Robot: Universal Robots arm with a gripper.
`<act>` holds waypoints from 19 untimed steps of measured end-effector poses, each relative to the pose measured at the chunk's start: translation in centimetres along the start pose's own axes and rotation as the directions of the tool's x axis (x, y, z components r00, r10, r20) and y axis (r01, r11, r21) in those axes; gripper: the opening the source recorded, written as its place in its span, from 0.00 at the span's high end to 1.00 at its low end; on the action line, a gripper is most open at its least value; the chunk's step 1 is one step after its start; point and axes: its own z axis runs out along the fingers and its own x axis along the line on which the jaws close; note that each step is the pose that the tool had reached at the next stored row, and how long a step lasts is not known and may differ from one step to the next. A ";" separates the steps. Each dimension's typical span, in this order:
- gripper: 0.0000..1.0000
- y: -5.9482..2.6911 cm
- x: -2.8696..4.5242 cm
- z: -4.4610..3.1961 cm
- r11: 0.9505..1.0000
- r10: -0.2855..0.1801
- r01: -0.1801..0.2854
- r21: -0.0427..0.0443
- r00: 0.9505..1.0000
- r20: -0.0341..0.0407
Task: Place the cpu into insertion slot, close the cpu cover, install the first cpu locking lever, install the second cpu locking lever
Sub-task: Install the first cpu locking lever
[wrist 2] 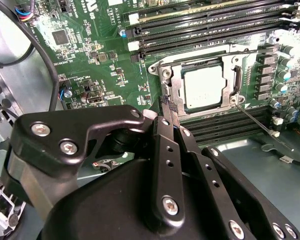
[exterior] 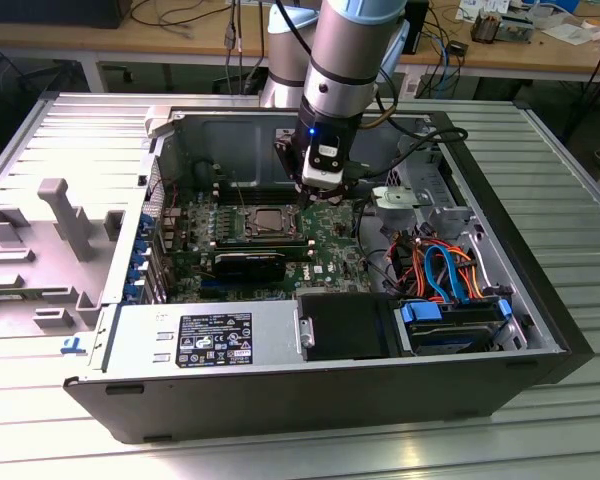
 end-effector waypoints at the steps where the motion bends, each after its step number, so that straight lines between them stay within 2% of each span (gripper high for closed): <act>1: 0.89 0.00 0.00 0.00 1.000 0.000 0.000 0.000 1.000 0.000; 19: 0.89 0.00 0.00 0.00 1.000 -0.010 0.010 0.001 1.000 0.000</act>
